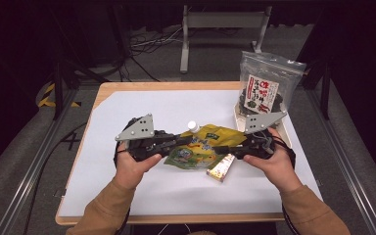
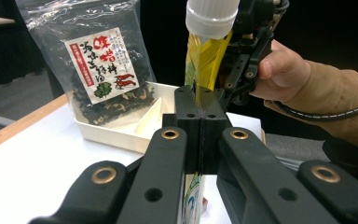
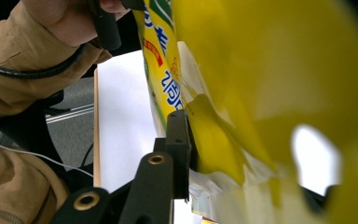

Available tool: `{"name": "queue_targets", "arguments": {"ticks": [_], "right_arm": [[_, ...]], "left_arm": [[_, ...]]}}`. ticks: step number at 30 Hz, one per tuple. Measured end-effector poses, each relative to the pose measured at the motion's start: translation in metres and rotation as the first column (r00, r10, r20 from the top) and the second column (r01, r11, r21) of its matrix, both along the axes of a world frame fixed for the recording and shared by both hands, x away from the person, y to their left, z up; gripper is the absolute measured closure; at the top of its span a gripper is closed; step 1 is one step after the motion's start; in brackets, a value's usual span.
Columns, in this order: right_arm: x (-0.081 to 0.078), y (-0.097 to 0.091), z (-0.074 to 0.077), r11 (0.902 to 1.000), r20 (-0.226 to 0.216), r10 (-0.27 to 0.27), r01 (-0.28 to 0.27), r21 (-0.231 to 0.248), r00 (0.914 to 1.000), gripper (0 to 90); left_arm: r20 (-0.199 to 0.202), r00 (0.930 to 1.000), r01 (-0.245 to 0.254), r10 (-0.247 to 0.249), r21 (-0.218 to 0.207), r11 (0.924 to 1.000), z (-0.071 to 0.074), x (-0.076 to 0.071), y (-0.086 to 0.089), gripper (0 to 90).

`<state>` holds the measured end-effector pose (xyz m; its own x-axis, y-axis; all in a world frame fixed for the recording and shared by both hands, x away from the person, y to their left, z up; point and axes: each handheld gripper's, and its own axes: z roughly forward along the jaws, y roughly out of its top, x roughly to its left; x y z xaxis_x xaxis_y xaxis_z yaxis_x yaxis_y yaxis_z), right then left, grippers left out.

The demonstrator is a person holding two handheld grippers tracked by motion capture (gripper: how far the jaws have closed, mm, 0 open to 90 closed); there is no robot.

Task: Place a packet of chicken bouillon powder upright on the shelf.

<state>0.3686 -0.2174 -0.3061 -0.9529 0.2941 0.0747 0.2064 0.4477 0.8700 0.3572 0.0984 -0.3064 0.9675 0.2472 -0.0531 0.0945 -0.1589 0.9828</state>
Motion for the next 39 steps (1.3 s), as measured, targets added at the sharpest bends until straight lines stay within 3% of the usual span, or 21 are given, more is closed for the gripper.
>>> {"name": "queue_targets", "arguments": {"ticks": [6, 12, 19, 31, 39], "right_arm": [[-0.003, -0.005, 0.008, 0.9998, -0.002, 0.004, -0.004, -0.02, 1.0, 82.7], [-0.005, -0.016, 0.022, 0.9984, -0.011, -0.028, 0.028, -0.05, 0.9995, 83.8], [-0.008, -0.033, 0.043, 0.9932, 0.035, -0.074, 0.077, -0.087, 0.9966, 83.9], [-0.006, -0.06, 0.069, 0.9775, 0.072, -0.151, 0.16, -0.138, 0.9859, 84.0], [-0.002, -0.075, 0.08, 0.962, 0.098, -0.21, 0.224, -0.157, 0.9728, 84.0]], "left_arm": [[0.004, 0.9999, -0.012, 0.012, 0.013, 0.9998, -0.002, 0.001, -0.002, 88.5], [-0.013, 0.9992, -0.037, 0.037, 0.025, 0.999, -0.005, 0.004, -0.003, 77.8], [-0.004, 0.9983, -0.058, 0.059, 0.031, 0.9978, -0.004, 0.004, 0.002, 69.8], [0.0, 0.9931, -0.117, 0.117, 0.068, 0.9908, -0.01, 0.009, 0.011, 60.2], [-0.016, 0.9884, -0.149, 0.151, 0.088, 0.9849, -0.016, 0.014, 0.015, 54.6]]}}
